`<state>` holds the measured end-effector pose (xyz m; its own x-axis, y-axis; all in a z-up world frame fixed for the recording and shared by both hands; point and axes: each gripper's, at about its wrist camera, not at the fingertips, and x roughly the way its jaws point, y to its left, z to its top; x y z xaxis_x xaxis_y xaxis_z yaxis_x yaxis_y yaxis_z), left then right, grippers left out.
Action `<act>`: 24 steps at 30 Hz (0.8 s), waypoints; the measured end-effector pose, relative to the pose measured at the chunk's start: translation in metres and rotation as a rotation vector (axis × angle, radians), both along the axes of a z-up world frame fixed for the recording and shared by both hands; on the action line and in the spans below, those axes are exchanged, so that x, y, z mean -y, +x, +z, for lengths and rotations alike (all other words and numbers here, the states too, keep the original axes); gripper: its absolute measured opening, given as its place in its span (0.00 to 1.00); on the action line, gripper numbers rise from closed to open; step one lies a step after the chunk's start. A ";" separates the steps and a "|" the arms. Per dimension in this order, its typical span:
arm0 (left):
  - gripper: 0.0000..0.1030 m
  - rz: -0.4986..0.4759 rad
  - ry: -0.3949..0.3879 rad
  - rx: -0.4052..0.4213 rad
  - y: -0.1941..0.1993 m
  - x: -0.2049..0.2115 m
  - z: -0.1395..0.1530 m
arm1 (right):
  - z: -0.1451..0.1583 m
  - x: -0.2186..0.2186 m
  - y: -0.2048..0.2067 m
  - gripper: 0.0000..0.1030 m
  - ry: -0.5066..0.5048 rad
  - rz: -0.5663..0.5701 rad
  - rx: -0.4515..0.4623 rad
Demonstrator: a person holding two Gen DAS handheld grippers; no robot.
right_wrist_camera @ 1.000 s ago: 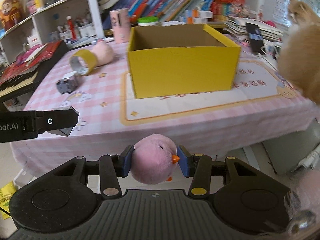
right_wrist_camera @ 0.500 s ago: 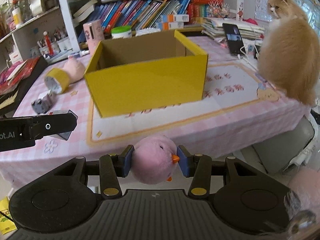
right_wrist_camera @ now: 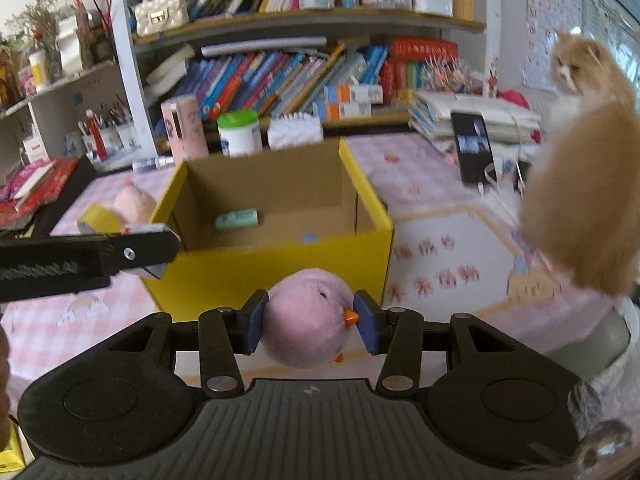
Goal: Organize objects
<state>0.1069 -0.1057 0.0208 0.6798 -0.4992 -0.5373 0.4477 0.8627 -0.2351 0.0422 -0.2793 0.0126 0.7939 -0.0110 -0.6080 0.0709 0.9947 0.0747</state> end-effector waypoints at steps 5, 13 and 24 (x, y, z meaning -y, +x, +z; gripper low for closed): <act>0.50 0.051 0.032 0.022 0.024 0.015 0.001 | 0.030 0.015 0.018 0.43 -0.062 0.042 0.120; 0.50 0.120 0.125 -0.009 0.053 0.037 -0.017 | 0.046 0.039 0.074 0.43 -0.068 0.137 0.176; 0.50 0.117 0.261 -0.085 0.089 0.074 -0.050 | -0.011 0.021 0.184 0.43 -0.048 0.310 -0.043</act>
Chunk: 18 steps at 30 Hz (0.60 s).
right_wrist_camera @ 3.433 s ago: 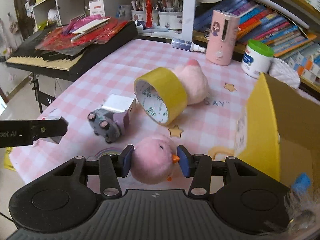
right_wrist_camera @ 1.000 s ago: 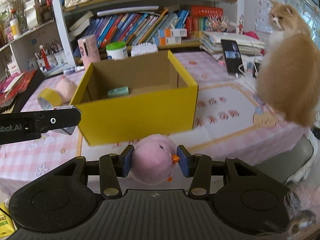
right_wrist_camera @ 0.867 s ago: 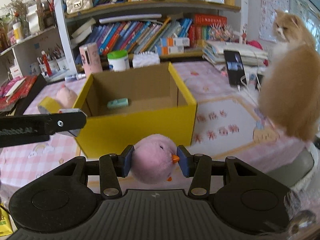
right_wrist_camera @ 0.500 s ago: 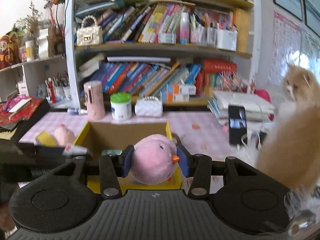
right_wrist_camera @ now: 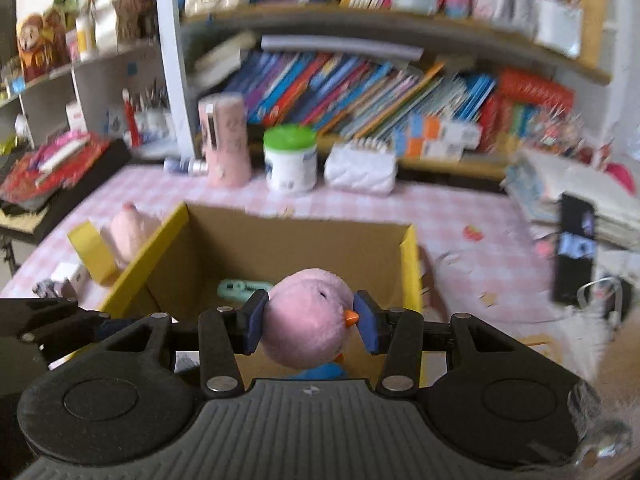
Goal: Organize objects
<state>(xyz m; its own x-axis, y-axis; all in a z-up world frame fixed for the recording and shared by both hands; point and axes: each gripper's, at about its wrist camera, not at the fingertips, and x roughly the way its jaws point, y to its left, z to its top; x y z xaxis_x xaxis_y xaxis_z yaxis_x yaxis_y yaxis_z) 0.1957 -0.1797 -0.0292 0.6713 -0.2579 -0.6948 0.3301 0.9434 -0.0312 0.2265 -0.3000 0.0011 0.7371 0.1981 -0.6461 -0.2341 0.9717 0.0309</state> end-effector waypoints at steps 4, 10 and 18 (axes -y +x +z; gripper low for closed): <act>0.50 0.017 0.024 -0.044 0.009 0.005 -0.011 | -0.018 -0.006 0.034 0.43 -0.013 0.043 -0.089; 0.51 0.038 0.053 -0.074 0.013 0.008 -0.018 | -0.035 -0.014 0.066 0.43 -0.040 0.097 -0.173; 0.51 0.061 0.071 -0.094 0.020 0.009 -0.025 | -0.051 -0.019 0.080 0.43 -0.074 0.130 -0.227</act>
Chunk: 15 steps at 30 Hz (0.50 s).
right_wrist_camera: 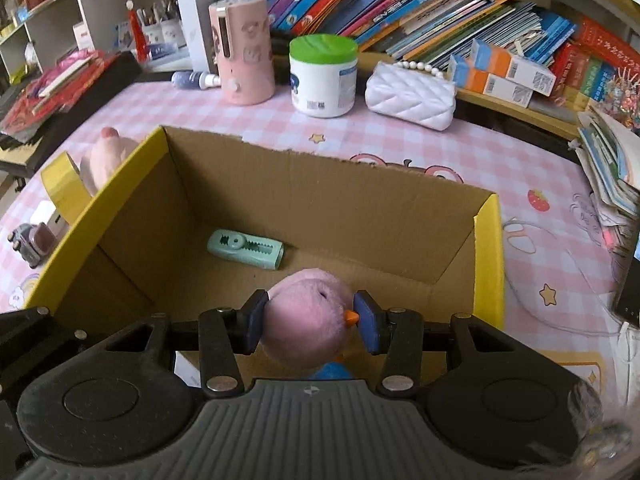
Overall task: Organize objects
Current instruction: 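Open both tools to drop the chick and staple box into the box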
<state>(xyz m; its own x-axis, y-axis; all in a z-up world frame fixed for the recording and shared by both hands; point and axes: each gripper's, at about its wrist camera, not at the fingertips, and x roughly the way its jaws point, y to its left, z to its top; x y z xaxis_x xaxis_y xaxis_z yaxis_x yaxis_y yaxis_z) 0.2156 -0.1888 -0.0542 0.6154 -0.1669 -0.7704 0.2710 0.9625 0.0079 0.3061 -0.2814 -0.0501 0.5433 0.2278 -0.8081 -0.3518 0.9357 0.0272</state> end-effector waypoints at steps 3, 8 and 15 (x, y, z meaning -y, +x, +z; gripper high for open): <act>0.51 0.007 -0.004 -0.008 0.001 0.000 -0.002 | -0.003 0.000 0.002 0.43 -0.008 0.002 -0.009; 0.53 0.017 -0.002 0.005 0.000 0.001 -0.002 | -0.004 0.000 0.002 0.43 -0.013 -0.001 -0.011; 0.64 0.029 -0.033 0.099 -0.012 -0.002 0.017 | 0.007 0.003 -0.008 0.58 0.001 -0.019 0.055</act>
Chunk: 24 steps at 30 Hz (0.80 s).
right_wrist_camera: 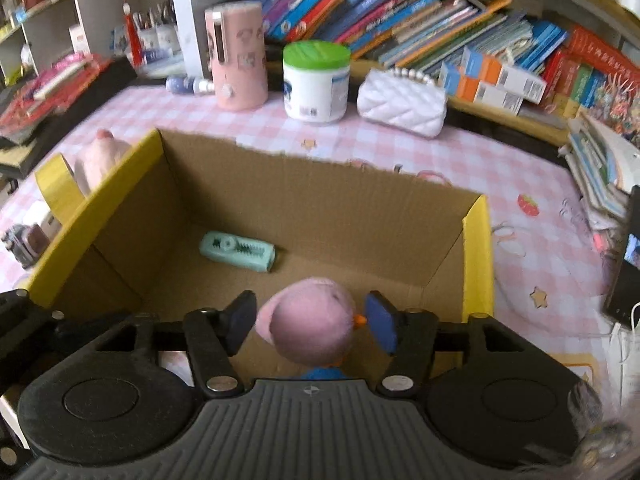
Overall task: Organize objects
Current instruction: 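Open both tools to drop the chick and staple box into the box, then move both open tools back toward the tape roll and toy truck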
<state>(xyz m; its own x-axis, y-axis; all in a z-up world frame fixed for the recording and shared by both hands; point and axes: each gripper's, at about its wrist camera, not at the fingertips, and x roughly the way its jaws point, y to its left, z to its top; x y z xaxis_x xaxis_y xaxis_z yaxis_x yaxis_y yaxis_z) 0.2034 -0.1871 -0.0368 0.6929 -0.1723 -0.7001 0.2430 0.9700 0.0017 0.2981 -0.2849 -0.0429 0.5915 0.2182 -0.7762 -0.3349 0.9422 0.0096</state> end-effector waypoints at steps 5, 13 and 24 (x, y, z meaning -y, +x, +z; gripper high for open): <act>0.67 -0.011 -0.028 0.048 -0.016 -0.008 0.019 | 0.022 0.007 -0.015 0.62 0.038 -0.030 0.068; 0.73 -0.003 -0.108 0.119 -0.056 -0.038 0.046 | 0.062 0.020 -0.069 0.71 0.112 -0.107 0.169; 0.76 0.074 -0.137 0.127 -0.100 -0.093 0.040 | 0.073 0.021 -0.170 0.74 0.104 -0.317 0.298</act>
